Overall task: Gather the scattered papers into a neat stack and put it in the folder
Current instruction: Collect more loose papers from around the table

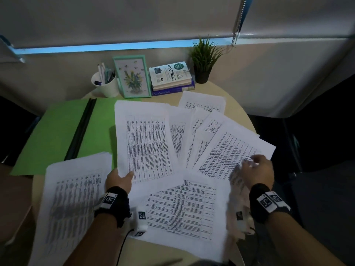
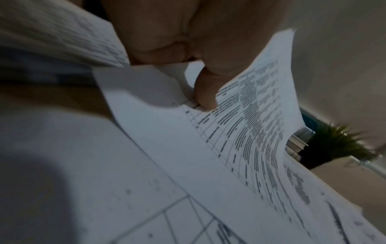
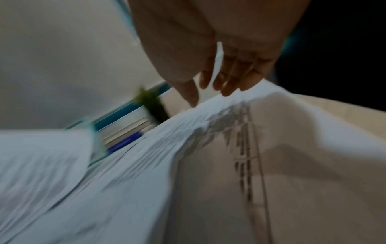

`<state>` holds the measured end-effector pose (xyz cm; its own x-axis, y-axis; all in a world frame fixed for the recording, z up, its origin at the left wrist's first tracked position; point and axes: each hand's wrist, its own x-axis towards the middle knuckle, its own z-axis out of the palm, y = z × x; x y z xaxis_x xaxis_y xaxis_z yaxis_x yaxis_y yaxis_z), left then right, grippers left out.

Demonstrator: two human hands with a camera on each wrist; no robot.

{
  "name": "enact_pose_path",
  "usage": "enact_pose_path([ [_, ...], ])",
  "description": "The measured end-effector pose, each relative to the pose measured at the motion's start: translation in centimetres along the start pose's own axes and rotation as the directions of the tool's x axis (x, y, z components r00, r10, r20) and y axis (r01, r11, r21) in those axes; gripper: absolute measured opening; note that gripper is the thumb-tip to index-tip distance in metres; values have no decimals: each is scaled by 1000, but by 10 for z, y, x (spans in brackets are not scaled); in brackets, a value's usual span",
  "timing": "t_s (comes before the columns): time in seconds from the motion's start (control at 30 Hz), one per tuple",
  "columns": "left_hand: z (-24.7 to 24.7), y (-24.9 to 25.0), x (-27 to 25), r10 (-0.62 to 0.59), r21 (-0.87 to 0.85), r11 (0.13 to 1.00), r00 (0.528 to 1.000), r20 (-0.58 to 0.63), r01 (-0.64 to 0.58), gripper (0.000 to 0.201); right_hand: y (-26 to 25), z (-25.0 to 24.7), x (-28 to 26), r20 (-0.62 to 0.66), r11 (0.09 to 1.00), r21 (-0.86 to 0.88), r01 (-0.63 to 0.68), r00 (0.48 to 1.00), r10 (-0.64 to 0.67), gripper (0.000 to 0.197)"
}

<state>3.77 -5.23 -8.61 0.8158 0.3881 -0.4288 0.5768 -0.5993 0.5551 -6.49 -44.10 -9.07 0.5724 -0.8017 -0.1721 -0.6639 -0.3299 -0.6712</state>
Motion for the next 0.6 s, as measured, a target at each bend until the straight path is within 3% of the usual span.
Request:
enact_pose_path([
  [0.03, -3, -5, 0, 9, -42, 999, 1000, -23, -10, 66, -9, 4, -12, 88, 990, -38, 139, 987, -136, 27],
  [0.07, -6, -9, 0, 10, -80, 997, 999, -45, -14, 61, -19, 9, -25, 218, 949, -87, 304, 935, -280, 29],
  [0.13, -12, -13, -3, 21, -164, 986, 995, -101, -38, 44, -37, 22, -53, 504, 787, -142, 600, 729, -464, 48],
  [0.17, -16, -14, -4, 26, -203, 978, 992, -127, -52, 37, -46, 29, -65, 610, 717, -137, 684, 628, -483, 65],
  [0.2, -20, -16, -4, 29, -235, 970, 988, -150, -64, 32, -54, 35, -76, 692, 676, -142, 724, 561, -455, 80],
  [0.23, -24, -18, -4, 38, -263, 961, 986, -162, -80, 29, -60, 42, -87, 746, 637, -178, 750, 525, -409, 90],
  [0.27, -28, -19, -5, 47, -281, 955, 982, -181, -97, 29, -66, 48, -97, 771, 585, -228, 778, 511, -379, 92],
  [0.33, -39, -24, -6, 44, -302, 947, 976, -213, -109, 30, -75, 61, -110, 753, 534, -332, 778, 559, -346, 81],
  [0.4, -49, -33, -6, 25, -319, 942, 971, -237, -102, 32, -81, 69, -112, 714, 582, -382, 718, 629, -307, 70],
  [0.47, -59, -42, -7, -4, -322, 944, 970, -243, -76, 31, -87, 69, -110, 699, 589, -395, 705, 647, -306, 40],
  [0.53, -67, -53, -9, -37, -319, 947, 969, -245, -45, 30, -94, 62, -103, 668, 658, -360, 661, 675, -313, 15],
  [0.6, -72, -64, -13, -53, -284, 959, 970, -239, -18, 29, -99, 51, -92, 635, 789, -277, 549, 721, -278, 11],
])
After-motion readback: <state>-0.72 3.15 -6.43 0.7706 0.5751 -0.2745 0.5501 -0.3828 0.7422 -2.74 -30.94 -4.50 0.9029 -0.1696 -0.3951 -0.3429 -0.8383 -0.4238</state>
